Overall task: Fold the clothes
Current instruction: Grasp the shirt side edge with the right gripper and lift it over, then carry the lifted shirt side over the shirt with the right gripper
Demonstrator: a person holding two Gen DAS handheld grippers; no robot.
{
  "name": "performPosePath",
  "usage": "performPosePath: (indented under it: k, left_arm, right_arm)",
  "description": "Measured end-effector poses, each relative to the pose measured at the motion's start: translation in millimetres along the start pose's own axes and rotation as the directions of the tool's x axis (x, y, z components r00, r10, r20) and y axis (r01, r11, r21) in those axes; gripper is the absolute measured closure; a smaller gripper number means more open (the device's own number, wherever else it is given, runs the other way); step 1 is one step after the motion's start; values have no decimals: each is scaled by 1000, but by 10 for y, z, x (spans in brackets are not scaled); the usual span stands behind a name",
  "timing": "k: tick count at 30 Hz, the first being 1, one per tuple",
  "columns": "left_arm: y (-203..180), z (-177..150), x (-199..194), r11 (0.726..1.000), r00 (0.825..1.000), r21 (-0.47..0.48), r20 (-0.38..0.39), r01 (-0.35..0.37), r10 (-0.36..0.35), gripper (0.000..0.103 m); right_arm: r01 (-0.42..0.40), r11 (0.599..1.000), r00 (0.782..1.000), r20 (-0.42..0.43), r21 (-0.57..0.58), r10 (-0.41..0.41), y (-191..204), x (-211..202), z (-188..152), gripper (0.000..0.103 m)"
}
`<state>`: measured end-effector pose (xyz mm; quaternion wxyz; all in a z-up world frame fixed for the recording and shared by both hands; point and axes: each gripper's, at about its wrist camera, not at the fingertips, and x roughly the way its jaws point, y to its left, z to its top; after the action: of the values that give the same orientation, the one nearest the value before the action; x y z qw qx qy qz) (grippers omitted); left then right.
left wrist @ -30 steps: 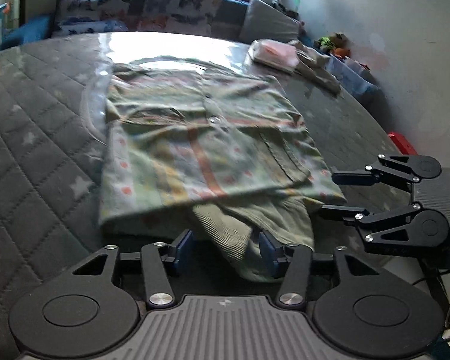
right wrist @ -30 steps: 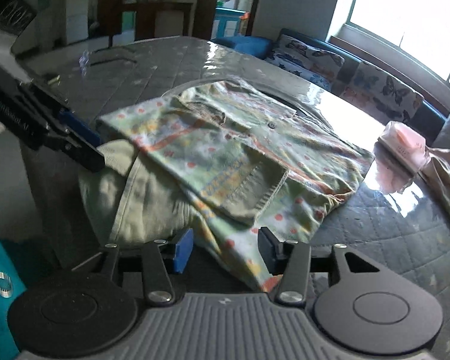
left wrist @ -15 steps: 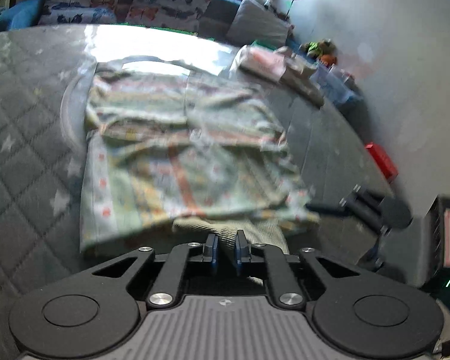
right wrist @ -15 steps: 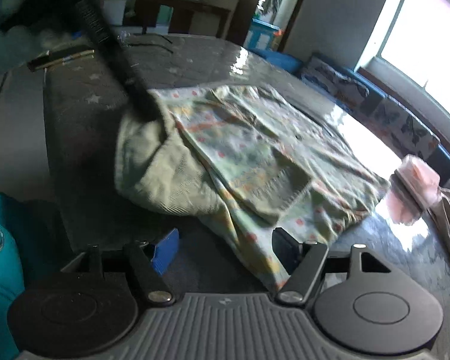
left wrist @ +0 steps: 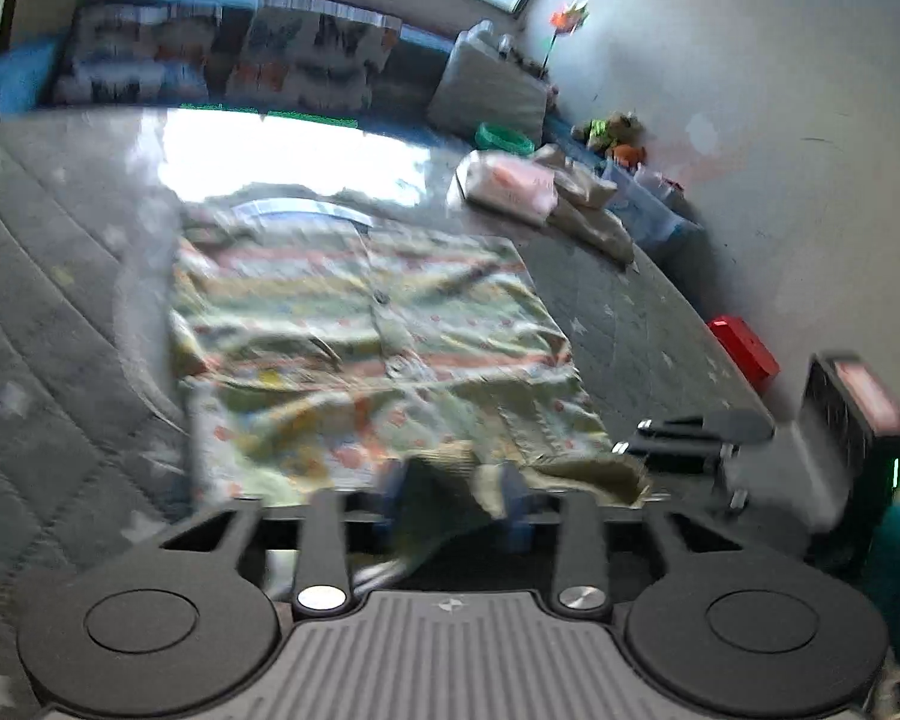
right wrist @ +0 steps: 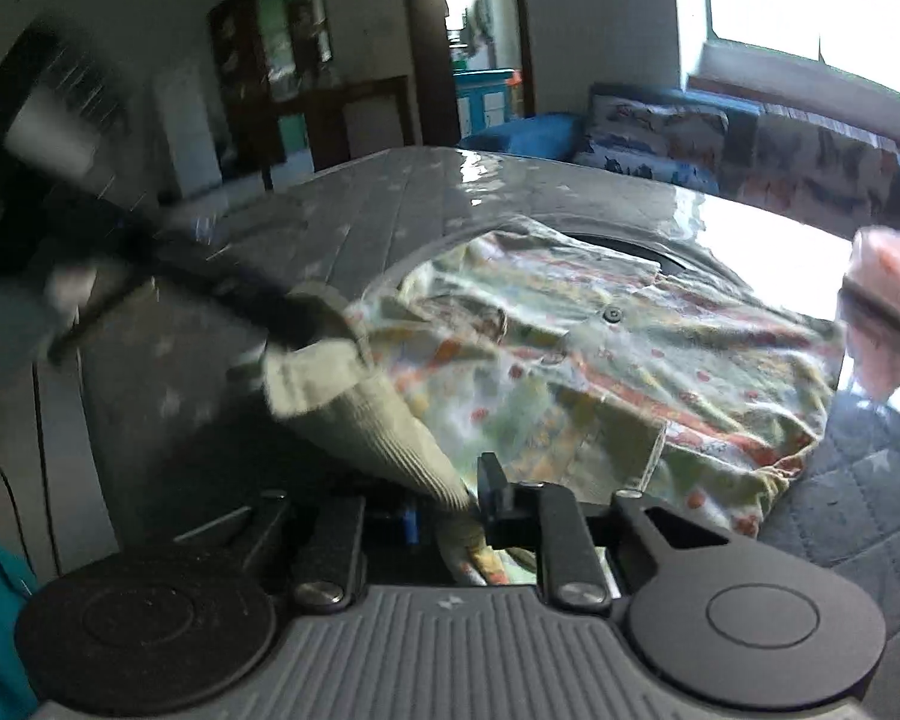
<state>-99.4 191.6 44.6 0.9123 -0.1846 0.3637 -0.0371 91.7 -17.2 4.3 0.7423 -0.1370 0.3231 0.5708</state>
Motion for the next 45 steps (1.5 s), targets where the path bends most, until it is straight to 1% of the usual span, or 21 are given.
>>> performPosePath:
  k: [1,4,7,8,10,14,15,16,18,20,21,22,25,27,29,32,35,38,40,42,45]
  left_arm:
    - [12,-49,-71,1000,1000,23,22,-12,12,47]
    - [10,-190,-164,992,997,102,54,-68,62,40]
    - [-75,-316,-117,964,988,221,74,-149,135,39]
    - [-120,-349,-78,947,984,270,86,-173,155,39]
    - [-210,-411,11,903,975,369,114,-219,189,39]
    - [-293,-521,194,802,962,532,151,-271,225,40]
    - [-292,-547,223,780,961,562,154,-277,231,46]
    - [-290,-573,252,756,959,591,156,-282,236,54]
    - [-281,-621,284,715,954,633,170,-298,247,61]
    - [-269,-661,300,683,948,660,183,-314,259,74]
    - [-263,-679,307,668,946,671,189,-321,265,82]
    - [-255,-691,298,658,945,680,192,-322,265,84]
    - [-245,-712,210,646,951,700,191,-305,242,92]
    - [-272,-729,131,641,959,714,186,-282,214,95]
    - [-317,-746,41,646,968,721,174,-252,183,96]
    - [-399,-791,-153,669,984,722,138,-178,114,97]
    - [-478,-844,-387,688,995,719,97,-97,38,97]
    - [-554,-878,-633,706,997,708,58,-9,-45,97]
    - [-588,-859,-709,719,995,695,45,31,-86,97]
    - [-587,-802,-701,731,994,681,44,41,-97,97]
    - [-490,-647,-597,759,994,651,67,19,-82,97]
  right_arm:
    - [-13,999,1000,-1,31,13,-48,-1,32,87]
    - [-41,994,999,-1,106,41,-170,0,108,88]
    - [-39,992,999,5,122,39,-198,-12,151,88]
    - [-36,992,999,7,123,36,-197,-12,159,88]
    - [-34,992,999,9,125,33,-192,-15,166,88]
    - [-28,992,1000,11,125,27,-165,-30,168,88]
    - [-25,992,1000,14,127,24,-166,-36,172,88]
    - [-24,991,1000,18,129,21,-168,-43,174,88]
    - [-23,991,999,25,132,20,-172,-52,176,89]
    - [-21,992,999,30,125,17,-151,-71,168,90]
    - [-19,993,999,32,120,15,-137,-83,163,90]
    - [-17,993,999,35,115,13,-123,-94,158,91]
    - [-11,995,999,42,99,7,-80,-128,142,93]
    - [-10,996,999,47,86,6,-45,-191,118,94]
    - [-12,997,999,53,74,8,-5,-278,89,94]
    - [-23,998,998,59,59,20,69,-467,38,94]
    - [-50,997,998,45,51,48,168,-702,-46,94]
    - [-86,994,996,18,66,85,256,-909,-118,94]
    - [-98,993,995,-2,62,99,296,-1027,-119,94]
    - [-101,993,995,-12,58,102,249,-1045,-51,94]
    - [-101,993,995,-17,55,102,140,-1003,82,94]
